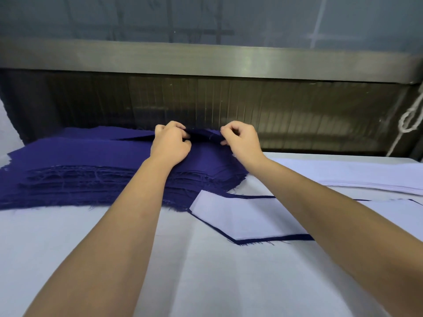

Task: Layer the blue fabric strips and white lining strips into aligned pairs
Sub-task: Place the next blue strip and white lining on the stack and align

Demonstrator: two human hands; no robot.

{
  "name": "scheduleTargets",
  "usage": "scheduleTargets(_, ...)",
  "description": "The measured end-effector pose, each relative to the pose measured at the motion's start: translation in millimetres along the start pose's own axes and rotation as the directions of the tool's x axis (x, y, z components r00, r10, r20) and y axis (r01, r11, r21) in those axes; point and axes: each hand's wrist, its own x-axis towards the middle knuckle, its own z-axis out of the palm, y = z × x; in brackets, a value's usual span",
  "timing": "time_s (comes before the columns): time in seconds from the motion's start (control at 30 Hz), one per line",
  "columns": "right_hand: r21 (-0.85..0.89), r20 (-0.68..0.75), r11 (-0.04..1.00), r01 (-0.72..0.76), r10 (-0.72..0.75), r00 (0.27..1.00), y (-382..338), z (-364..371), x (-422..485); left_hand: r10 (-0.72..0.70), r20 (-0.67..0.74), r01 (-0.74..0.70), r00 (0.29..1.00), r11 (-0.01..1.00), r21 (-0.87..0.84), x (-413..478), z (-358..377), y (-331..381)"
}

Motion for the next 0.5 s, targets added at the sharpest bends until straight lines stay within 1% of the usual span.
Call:
scheduleTargets(0.13, 0.096, -0.08, 0.993, -0.062, 0.07, 0.994, 4.6, -34.0, -10.6, -0.078, -0.02, 0.079, 0.997, 0.996, 0.048, 0.1, -6.9, -4.7)
scheduleTargets(0.23, 0.119, -0.159, 0.989, -0.088, 0.106, 0.982, 11.1, -67.5, -19.2, -0.093, -0.006, 0.093, 0.996, 0.991, 0.092, -2.9, -8.6, -8.4)
scheduleTargets(0.33, 0.104, -0.231, 0.986, -0.128, 0.149, 0.962, 18.5, -101.7, -30.5, -0.041, 0.015, 0.038, 0.999, 0.983, 0.178, -7.9, -6.7, -5.7)
scheduleTargets(0.43, 0.084, -0.257, 0.982, -0.17, 0.186, 0.948, 24.8, -131.2, -44.2, 0.015, 0.025, -0.02, 1.0, 0.968, 0.25, -11.7, -6.8, 3.5)
scheduleTargets(0.5, 0.08, -0.279, 0.98, -0.18, 0.196, 0.94, 28.5, -147.2, -50.7, 0.077, 0.026, -0.081, 0.997, 0.95, 0.301, -13.6, -8.7, 8.6)
